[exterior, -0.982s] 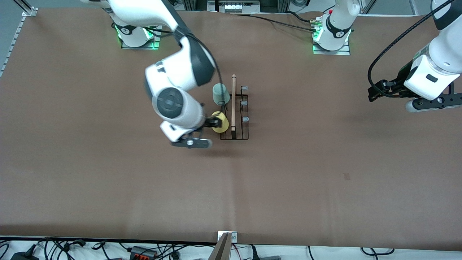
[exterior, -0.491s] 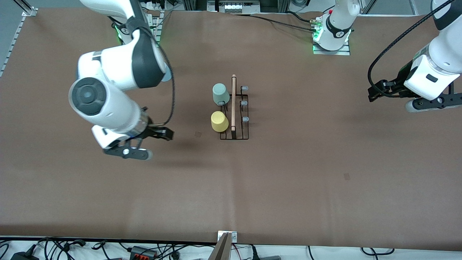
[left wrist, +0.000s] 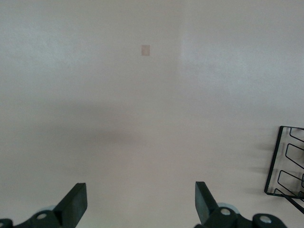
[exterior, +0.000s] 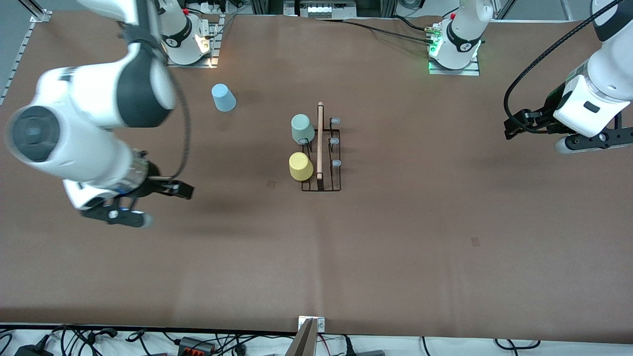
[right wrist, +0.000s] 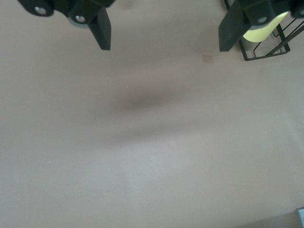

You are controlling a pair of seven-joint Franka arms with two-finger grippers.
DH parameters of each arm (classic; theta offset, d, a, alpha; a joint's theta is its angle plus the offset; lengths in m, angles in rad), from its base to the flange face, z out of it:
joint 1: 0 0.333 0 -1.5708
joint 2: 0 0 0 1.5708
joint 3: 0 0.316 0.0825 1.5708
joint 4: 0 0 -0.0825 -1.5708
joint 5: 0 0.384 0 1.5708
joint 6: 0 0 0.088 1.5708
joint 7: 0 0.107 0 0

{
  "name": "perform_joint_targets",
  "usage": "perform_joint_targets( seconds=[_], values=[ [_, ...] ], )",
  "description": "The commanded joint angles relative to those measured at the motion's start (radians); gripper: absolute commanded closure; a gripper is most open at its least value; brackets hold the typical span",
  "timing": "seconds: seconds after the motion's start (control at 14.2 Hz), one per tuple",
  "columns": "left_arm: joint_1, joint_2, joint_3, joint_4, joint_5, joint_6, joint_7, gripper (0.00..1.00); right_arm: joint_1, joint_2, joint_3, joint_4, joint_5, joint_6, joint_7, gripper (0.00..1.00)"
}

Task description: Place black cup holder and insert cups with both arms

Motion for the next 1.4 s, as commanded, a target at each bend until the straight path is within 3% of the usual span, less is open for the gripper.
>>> perform_joint_targets(
  seconds=[0.0,0.07,0.21,0.42,0.56,1.12,1.33],
  values=[
    [0.0,-0.004,-0.001,0.013,0.008,-0.018,-0.004,0.0,-0.182,-0.103,0.235,-0.036,-0.152,0.012,-0.016,0.0],
    [0.0,-0.004,-0.001,0.013,0.008,-0.018,-0.004,0.0,-0.262,-0.129,0.328,-0.043,-0.221,0.012,-0.014,0.0],
    [0.0,-0.004,-0.001,0.013,0.008,-0.018,-0.004,0.0,-0.391,-0.206,0.435,-0.13,-0.28,0.055,-0.037,0.0],
    [0.0,-0.004,-0.001,0.013,0.008,-0.018,-0.004,0.0,-0.546,-0.287,0.505,-0.25,-0.281,0.117,-0.185,0.0],
    [0.0,-0.004,-0.001,0.013,0.008,-0.018,-0.004,0.0,-0.632,-0.314,0.548,-0.275,-0.281,0.129,-0.265,0.0],
    [0.0,-0.004,-0.001,0.013,0.008,-0.018,-0.004,0.0,-0.664,-0.403,0.578,-0.352,-0.353,0.121,-0.273,0.0],
    [0.0,-0.004,-0.001,0.013,0.008,-0.018,-0.004,0.0,-0.666,-0.517,0.578,-0.524,-0.369,0.204,-0.304,0.0]
  ],
)
